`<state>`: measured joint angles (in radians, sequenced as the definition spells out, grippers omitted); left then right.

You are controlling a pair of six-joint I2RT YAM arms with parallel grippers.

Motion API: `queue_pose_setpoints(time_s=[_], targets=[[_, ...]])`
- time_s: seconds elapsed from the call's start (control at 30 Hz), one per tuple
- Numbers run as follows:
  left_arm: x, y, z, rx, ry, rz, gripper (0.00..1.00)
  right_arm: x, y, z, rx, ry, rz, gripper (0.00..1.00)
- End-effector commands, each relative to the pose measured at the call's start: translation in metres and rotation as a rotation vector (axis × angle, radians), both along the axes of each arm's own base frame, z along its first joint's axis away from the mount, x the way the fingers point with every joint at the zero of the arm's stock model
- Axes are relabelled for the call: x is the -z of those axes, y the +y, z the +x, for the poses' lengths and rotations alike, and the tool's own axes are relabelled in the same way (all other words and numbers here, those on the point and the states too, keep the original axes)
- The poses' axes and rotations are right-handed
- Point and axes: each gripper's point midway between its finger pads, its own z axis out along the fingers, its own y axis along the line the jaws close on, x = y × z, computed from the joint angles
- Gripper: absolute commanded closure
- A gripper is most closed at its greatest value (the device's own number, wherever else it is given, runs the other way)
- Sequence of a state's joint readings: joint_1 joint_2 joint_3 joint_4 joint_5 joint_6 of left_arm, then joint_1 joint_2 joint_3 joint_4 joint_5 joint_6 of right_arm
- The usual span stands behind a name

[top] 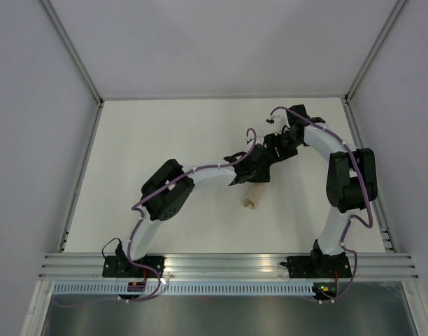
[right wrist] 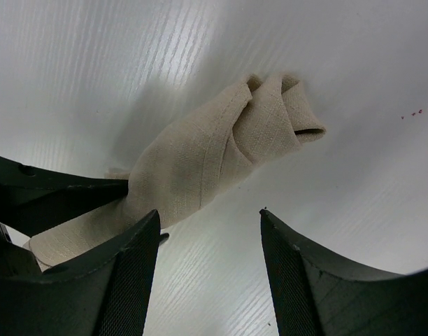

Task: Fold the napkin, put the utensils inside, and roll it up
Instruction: Roll the napkin with the utensil

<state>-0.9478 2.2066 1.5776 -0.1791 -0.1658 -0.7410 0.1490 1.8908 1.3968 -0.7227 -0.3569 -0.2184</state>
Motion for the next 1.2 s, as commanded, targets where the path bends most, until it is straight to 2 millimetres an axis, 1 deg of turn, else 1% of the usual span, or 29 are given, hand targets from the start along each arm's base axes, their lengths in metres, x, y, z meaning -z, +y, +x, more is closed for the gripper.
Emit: queue_pose_setpoints(time_s=[0.0,0.07,0.17,0.2,0.3,0.33,0.47,0.63,0.67,0.73,0.77,0.9,1.0,1.17], targets=[[0.074,0.042,-0.033,-0.061,0.225,0.168,0.44,-0.004,0.002,0.003,0.038,0.02,-0.017,0.35],[0.071,0.04,-0.033,-0.064,0.219,0.16,0.39,-0.003,0.002,0.003,0.042,0.022,-0.016,0.35],[0.065,0.041,-0.031,-0.065,0.202,0.156,0.35,-0.003,0.001,0.005,0.046,0.014,-0.025,0.35],[0.059,0.041,-0.03,-0.064,0.193,0.15,0.34,-0.003,0.001,0.005,0.046,0.014,-0.025,0.35],[0.052,0.041,-0.027,-0.058,0.174,0.146,0.32,-0.001,0.002,0.005,0.049,0.02,-0.018,0.35],[0.046,0.041,-0.026,-0.055,0.165,0.137,0.31,0.0,0.002,0.005,0.051,0.024,-0.018,0.35],[0.035,0.043,-0.024,-0.038,0.139,0.137,0.29,0.001,0.002,0.005,0.05,0.026,-0.017,0.35],[0.018,0.045,-0.021,-0.016,0.1,0.121,0.27,-0.003,0.004,0.008,0.047,0.014,-0.006,0.35],[0.009,0.043,-0.019,-0.002,0.085,0.102,0.26,-0.004,0.005,0.008,0.046,0.01,-0.004,0.35],[-0.001,0.042,-0.018,0.01,0.068,0.089,0.25,-0.006,0.005,0.01,0.044,0.0,-0.001,0.35],[-0.01,0.039,-0.017,0.028,0.051,0.074,0.24,-0.007,0.006,0.01,0.042,-0.001,0.002,0.35],[-0.034,0.032,-0.015,0.072,0.01,0.033,0.24,-0.01,0.007,0.012,0.036,-0.01,0.01,0.35],[-0.043,0.028,-0.015,0.1,0.007,0.002,0.23,-0.011,0.008,0.012,0.035,-0.012,0.016,0.35],[-0.047,0.031,-0.012,0.109,0.003,-0.014,0.23,-0.006,0.009,0.008,0.025,0.008,0.017,0.34]])
